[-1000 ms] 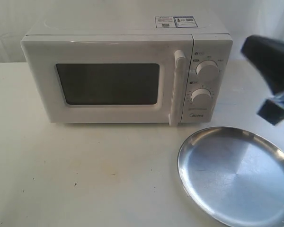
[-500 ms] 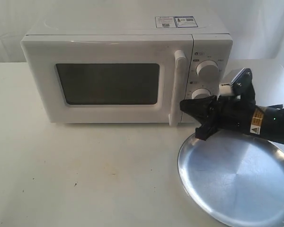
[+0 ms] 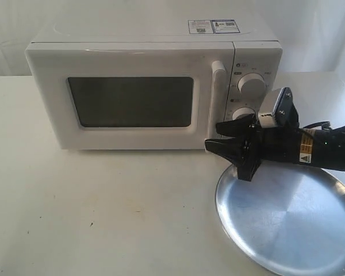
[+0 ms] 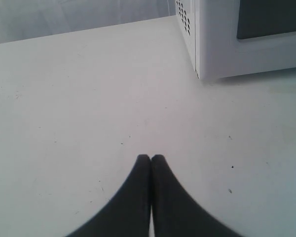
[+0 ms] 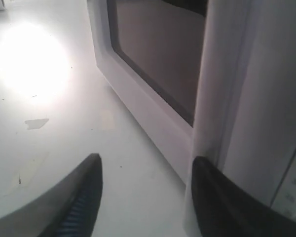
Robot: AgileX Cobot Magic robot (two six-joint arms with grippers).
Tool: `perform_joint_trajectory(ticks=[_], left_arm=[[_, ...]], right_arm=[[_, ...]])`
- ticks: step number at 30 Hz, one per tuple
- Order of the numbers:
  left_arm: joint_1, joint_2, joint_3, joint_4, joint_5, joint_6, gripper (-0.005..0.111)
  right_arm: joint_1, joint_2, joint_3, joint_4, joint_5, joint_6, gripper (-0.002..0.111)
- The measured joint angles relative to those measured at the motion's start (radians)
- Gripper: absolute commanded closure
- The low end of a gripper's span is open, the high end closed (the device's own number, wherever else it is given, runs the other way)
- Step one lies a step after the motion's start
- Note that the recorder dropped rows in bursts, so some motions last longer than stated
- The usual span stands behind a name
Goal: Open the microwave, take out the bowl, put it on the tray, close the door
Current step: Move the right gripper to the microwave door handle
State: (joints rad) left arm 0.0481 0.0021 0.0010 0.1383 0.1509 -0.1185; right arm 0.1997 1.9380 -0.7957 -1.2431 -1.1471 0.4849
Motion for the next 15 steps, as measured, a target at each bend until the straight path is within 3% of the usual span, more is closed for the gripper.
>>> perform_joint_trajectory(ticks=[15], left_arm=[[0.0,0.0,0.0,0.0,-0.002,0.0,0.107]], right_arm=[[0.007,-0.173,-0.013,-0.068,0.242,0.193,0.06]])
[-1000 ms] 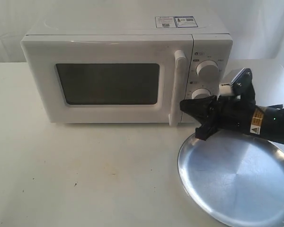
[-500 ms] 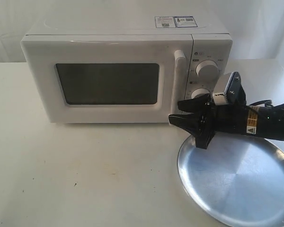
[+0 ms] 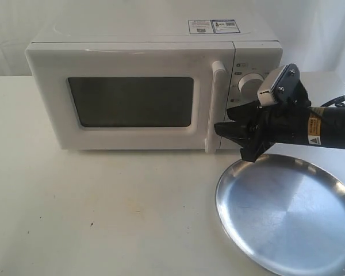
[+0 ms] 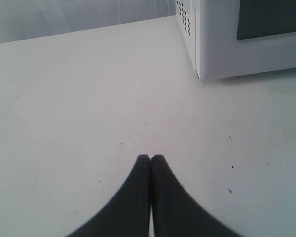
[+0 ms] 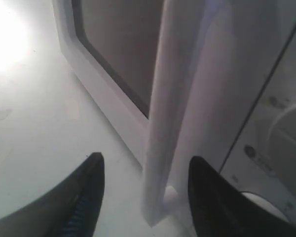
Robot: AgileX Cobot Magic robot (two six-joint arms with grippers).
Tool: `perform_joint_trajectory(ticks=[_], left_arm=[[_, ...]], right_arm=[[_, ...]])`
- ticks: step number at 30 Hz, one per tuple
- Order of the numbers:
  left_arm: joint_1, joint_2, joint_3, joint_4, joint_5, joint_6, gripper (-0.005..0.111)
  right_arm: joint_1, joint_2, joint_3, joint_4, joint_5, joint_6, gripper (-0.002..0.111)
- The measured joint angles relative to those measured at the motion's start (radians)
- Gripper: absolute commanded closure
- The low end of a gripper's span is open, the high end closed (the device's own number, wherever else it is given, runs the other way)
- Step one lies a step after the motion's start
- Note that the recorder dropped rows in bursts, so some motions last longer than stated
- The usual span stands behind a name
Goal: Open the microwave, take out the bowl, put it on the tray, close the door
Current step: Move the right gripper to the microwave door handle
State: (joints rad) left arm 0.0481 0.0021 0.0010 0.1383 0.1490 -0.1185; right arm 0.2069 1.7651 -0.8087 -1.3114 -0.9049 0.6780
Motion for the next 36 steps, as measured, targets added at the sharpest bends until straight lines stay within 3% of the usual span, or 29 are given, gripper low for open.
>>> perform_joint_trajectory(ticks=[11,15,19,36], left_arm=[[0.0,0.0,0.0,0.0,0.0,0.0,0.107],[0.0,0.0,0.0,0.0,0.0,0.0,0.107],[0.0,0.0,0.0,0.0,0.0,0.0,0.107],[0.0,0.0,0.0,0.0,0.0,0.0,0.107]], right_arm=[[-0.004,0.105,-0.018,0.098,-0.075,-0.073,0.061],[0.004,0.164,-0.047,0.094,-0.136,-0.091,0.067],[0.023,0.164,-0.052,0.087,-0.114,-0.121,0.073],[0.05,0.154,-0.046,0.143,-0.1,-0.218,0.075]])
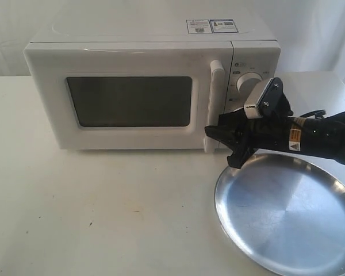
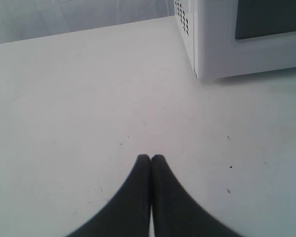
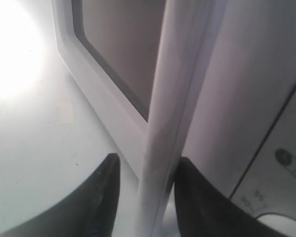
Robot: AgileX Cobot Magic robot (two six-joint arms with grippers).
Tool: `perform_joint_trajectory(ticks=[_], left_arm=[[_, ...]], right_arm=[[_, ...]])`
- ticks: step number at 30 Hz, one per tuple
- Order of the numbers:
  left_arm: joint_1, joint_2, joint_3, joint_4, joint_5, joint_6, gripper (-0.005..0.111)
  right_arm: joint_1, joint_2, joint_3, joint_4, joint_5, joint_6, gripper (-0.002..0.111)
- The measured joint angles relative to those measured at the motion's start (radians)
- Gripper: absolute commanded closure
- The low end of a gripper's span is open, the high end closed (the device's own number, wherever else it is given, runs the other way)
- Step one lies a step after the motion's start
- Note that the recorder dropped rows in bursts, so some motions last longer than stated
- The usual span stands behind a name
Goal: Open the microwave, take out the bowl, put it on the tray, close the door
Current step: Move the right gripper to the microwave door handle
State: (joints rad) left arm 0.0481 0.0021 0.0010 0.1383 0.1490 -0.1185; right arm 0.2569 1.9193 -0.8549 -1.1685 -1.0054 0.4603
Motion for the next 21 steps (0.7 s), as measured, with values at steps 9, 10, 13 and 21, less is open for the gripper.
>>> perform_joint_trajectory(ticks=[9,10,13,21], left_arm=[[0.0,0.0,0.0,0.0,0.0,0.0,0.107],[0.0,0.0,0.0,0.0,0.0,0.0,0.107],[0.0,0.0,0.0,0.0,0.0,0.0,0.107],[0.0,0.0,0.0,0.0,0.0,0.0,0.107]], right_arm=[[0.004,-0.019,0.004,0.027,0.013,-0.024,0.108],[0.004,-0.019,0.004,0.023,0.011,-0.024,0.108],[0.004,-0.019,0.004,-0.005,0.011,-0.015,0.108],[0.068,-0.045,-0.015,-0.038,0.12,0.034,0.108]])
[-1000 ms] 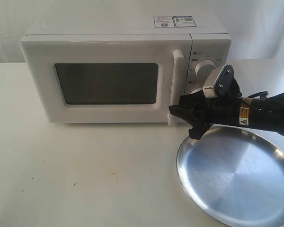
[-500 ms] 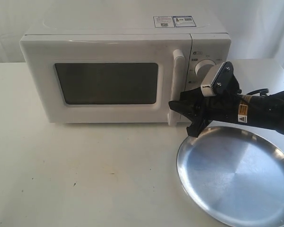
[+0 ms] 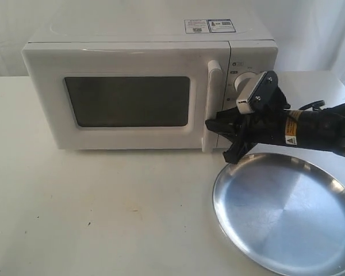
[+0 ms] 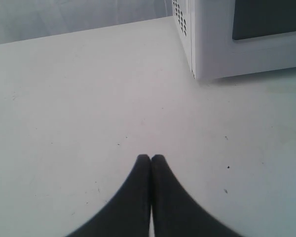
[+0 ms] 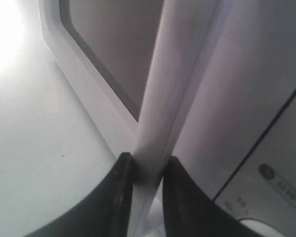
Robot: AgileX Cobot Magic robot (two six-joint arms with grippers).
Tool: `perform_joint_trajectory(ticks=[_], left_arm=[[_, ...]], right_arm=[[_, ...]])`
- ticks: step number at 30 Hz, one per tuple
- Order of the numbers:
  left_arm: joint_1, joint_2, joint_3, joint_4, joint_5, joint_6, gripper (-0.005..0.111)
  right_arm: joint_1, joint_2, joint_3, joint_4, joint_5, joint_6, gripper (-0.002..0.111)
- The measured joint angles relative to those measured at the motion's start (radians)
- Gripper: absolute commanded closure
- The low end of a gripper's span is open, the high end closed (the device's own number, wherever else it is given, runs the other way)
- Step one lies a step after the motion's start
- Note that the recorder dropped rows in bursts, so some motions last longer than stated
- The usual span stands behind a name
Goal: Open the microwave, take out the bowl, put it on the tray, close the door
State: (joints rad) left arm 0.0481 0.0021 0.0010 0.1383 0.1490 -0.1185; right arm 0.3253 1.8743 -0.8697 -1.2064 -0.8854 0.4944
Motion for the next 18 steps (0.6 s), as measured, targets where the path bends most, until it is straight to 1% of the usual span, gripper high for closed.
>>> perform_joint_trajectory(ticks=[1,3,4,7,8,9,11,15,16,18], left_arm=[[0.0,0.0,0.0,0.0,0.0,0.0,0.107],[0.0,0.0,0.0,0.0,0.0,0.0,0.107],[0.0,0.0,0.0,0.0,0.0,0.0,0.107],[0.0,0.0,0.0,0.0,0.0,0.0,0.107],[0.0,0.0,0.0,0.0,0.0,0.0,0.107],[0.0,0.0,0.0,0.0,0.0,0.0,0.107],[0.0,0.0,0.0,0.0,0.0,0.0,0.107],[0.0,0.0,0.0,-0.001,0.0,0.0,0.107],[0.0,0.0,0.0,-0.001,0.0,0.0,0.107],[0.0,0.0,0.0,-0.001,0.0,0.0,0.107]], right_arm=[[0.008,-0.004,-0.006,-0.005,0.023,0.002,0.108],[0.039,-0.045,-0.019,-0.06,0.13,0.025,0.108],[0.061,-0.075,-0.024,-0.104,0.221,0.038,0.108],[0.1,-0.163,0.0,-0.159,0.38,0.076,0.108],[0.108,-0.214,0.021,-0.253,0.336,0.055,0.108],[0.152,-0.253,0.04,-0.35,-0.05,0.043,0.108],[0.183,-0.293,0.046,-0.403,-0.296,0.044,0.108],[0.177,-0.295,0.053,-0.421,-0.305,0.096,0.108],[0.177,-0.295,0.053,-0.426,-0.283,0.111,0.108],[0.177,-0.298,0.053,-0.429,-0.147,0.176,0.108]])
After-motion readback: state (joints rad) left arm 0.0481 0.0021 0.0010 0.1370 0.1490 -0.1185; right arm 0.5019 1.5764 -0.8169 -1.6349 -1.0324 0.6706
